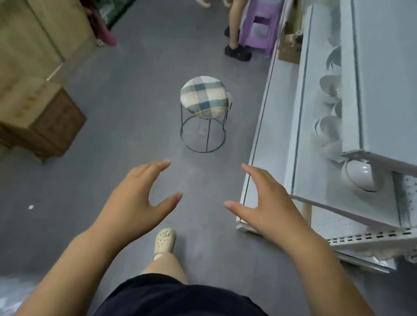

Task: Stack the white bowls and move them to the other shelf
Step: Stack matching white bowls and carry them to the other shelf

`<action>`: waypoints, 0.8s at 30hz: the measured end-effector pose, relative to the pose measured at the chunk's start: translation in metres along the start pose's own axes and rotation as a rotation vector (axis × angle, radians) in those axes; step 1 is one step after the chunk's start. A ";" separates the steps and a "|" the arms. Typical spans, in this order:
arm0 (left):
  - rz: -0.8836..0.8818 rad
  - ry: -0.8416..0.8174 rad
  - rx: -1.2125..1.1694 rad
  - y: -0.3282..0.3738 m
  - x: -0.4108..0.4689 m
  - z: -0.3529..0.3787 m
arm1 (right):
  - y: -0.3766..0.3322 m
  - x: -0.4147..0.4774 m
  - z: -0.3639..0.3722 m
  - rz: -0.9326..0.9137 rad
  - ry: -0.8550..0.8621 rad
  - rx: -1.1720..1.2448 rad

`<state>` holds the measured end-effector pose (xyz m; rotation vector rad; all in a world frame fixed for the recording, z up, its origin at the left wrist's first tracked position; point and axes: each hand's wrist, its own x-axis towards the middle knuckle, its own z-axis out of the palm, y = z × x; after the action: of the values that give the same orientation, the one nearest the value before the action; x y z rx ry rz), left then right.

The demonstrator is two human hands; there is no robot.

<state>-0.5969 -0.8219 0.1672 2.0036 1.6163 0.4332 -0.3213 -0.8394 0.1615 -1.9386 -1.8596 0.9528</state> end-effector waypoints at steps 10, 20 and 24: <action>0.190 -0.059 0.145 -0.053 0.184 -0.095 | -0.066 0.149 0.003 0.148 0.177 0.151; 0.374 -0.204 0.121 -0.020 0.343 -0.075 | -0.026 0.225 -0.027 0.380 0.247 0.169; 0.383 -0.252 0.138 -0.001 0.407 -0.058 | -0.001 0.279 -0.053 0.395 0.264 0.195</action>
<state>-0.5342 -0.4154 0.1824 2.3726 1.1398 0.1960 -0.3034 -0.5575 0.1289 -2.2244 -1.2192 0.8896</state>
